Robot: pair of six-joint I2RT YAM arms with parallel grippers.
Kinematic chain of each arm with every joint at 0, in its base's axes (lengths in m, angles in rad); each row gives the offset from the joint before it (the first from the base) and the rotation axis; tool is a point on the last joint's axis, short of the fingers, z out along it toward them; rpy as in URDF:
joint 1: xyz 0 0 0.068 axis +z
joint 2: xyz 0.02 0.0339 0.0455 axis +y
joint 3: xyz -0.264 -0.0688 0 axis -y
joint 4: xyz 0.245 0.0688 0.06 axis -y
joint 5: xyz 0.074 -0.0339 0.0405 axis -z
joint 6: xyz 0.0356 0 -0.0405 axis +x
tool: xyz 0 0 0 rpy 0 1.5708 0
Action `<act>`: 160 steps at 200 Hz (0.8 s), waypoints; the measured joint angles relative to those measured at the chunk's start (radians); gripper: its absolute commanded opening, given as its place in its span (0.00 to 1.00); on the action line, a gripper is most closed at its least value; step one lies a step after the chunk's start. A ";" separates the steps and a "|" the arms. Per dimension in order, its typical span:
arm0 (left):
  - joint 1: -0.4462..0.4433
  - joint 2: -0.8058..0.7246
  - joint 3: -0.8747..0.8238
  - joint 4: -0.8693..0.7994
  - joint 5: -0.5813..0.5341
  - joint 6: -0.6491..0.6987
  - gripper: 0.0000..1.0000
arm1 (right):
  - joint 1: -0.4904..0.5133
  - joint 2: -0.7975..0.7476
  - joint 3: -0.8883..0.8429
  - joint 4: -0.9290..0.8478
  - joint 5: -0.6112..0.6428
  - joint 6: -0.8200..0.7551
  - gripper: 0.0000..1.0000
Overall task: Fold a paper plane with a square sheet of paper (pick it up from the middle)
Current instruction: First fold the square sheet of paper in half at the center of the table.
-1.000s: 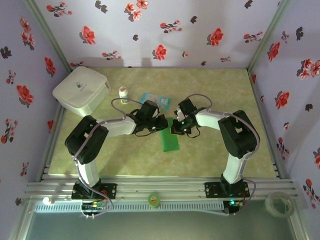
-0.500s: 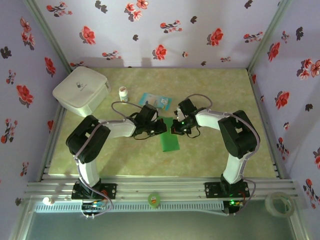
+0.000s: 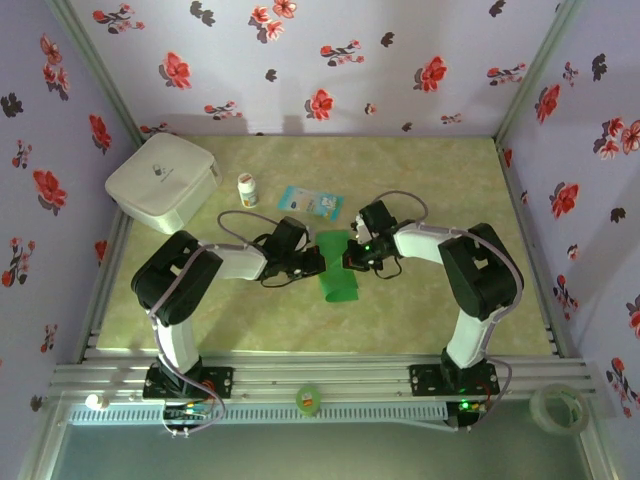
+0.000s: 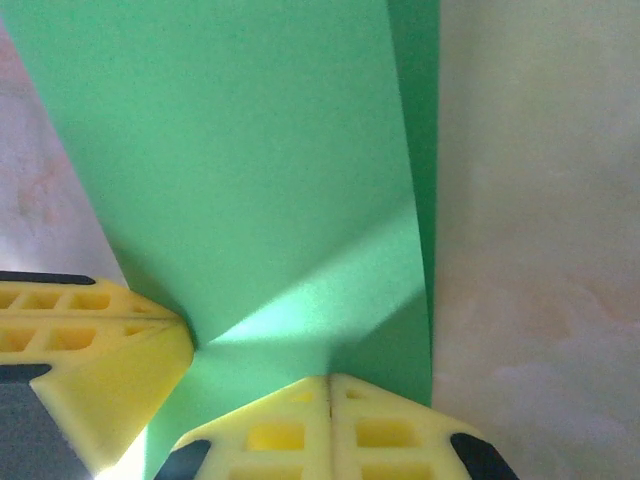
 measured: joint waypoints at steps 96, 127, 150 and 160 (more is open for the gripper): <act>-0.037 -0.037 0.025 -0.042 0.077 -0.122 0.00 | 0.000 -0.004 -0.006 0.007 0.004 0.005 0.00; -0.042 -0.037 0.011 -0.050 0.066 -0.125 0.00 | 0.000 -0.008 -0.012 0.015 0.004 0.006 0.00; -0.042 -0.036 -0.041 -0.040 0.049 -0.117 0.00 | 0.000 -0.011 -0.019 0.023 0.006 0.008 0.00; -0.042 -0.036 -0.051 -0.018 0.051 -0.109 0.00 | 0.000 -0.013 -0.021 0.026 0.006 0.013 0.00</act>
